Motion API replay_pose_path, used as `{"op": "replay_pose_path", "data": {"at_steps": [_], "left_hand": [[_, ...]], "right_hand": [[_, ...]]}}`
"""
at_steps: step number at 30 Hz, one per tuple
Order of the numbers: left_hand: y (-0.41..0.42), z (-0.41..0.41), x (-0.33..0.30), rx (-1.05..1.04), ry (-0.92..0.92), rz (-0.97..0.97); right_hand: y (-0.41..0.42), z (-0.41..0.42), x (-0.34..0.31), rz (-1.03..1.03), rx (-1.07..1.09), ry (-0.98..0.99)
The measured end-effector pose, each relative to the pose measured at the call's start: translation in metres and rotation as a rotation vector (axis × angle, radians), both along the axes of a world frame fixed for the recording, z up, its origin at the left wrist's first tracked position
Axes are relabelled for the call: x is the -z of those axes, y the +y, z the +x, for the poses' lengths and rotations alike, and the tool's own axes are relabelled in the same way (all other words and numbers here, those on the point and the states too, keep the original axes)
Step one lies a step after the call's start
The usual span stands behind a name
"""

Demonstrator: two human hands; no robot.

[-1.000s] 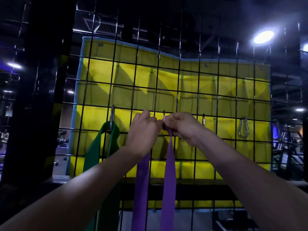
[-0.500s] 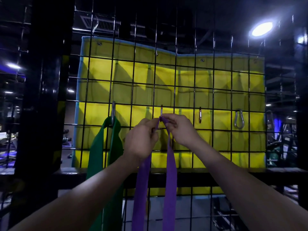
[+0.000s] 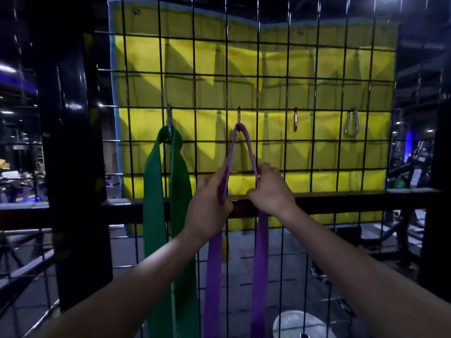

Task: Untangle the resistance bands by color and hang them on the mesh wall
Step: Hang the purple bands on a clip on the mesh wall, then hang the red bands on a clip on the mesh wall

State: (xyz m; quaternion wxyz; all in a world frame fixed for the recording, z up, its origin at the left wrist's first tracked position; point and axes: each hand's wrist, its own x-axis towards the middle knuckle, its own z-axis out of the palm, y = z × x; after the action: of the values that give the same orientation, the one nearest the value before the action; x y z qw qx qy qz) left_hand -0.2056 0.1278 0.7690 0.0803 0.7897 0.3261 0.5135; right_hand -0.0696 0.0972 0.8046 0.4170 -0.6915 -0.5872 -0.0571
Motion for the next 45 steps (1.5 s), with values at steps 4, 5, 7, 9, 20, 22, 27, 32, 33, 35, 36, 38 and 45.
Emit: {"op": "replay_pose_path", "data": {"at_steps": [4, 5, 7, 9, 20, 22, 27, 32, 33, 35, 36, 38, 45], "left_hand": [[-0.011, -0.007, 0.001, 0.246, -0.154, -0.201], [-0.016, -0.008, -0.001, 0.35, -0.234, -0.276], [-0.019, -0.011, 0.0, 0.438, -0.296, -0.334], [-0.022, -0.011, 0.01, 0.428, -0.24, -0.328], [-0.029, 0.001, 0.077, 0.225, -0.067, -0.195], [-0.032, 0.001, 0.085, 0.237, -0.068, -0.202], [-0.051, -0.004, 0.12, 0.174, 0.003, -0.141], [-0.081, 0.016, 0.167, 0.14, 0.173, -0.083], [-0.089, 0.027, 0.178, 0.162, 0.226, -0.102], [-0.106, 0.054, 0.201, 0.212, 0.305, -0.177], [-0.115, 0.07, 0.213, 0.238, 0.327, -0.218], [-0.135, 0.104, 0.24, 0.285, 0.385, -0.295], [-0.223, 0.198, 0.341, 0.514, 0.597, -0.515]], "right_hand": [[-0.019, 0.007, 0.022, 0.077, -0.304, 0.212], [-0.027, 0.006, 0.025, 0.122, -0.421, 0.339], [-0.036, 0.007, 0.031, 0.216, -0.489, 0.378], [-0.036, 0.009, 0.042, 0.216, -0.34, 0.165], [-0.034, -0.008, 0.101, 0.084, -0.113, -0.04], [-0.038, -0.01, 0.111, 0.05, -0.126, -0.009], [-0.062, 0.004, 0.15, -0.069, -0.089, 0.067], [-0.098, 0.035, 0.194, -0.163, -0.01, 0.139], [-0.107, 0.045, 0.206, -0.193, 0.005, 0.148], [-0.128, 0.069, 0.233, -0.242, 0.045, 0.136], [-0.14, 0.083, 0.248, -0.272, 0.08, 0.145], [-0.169, 0.109, 0.278, -0.335, 0.166, 0.175], [-0.297, 0.182, 0.393, -0.514, 0.432, 0.392]]}}
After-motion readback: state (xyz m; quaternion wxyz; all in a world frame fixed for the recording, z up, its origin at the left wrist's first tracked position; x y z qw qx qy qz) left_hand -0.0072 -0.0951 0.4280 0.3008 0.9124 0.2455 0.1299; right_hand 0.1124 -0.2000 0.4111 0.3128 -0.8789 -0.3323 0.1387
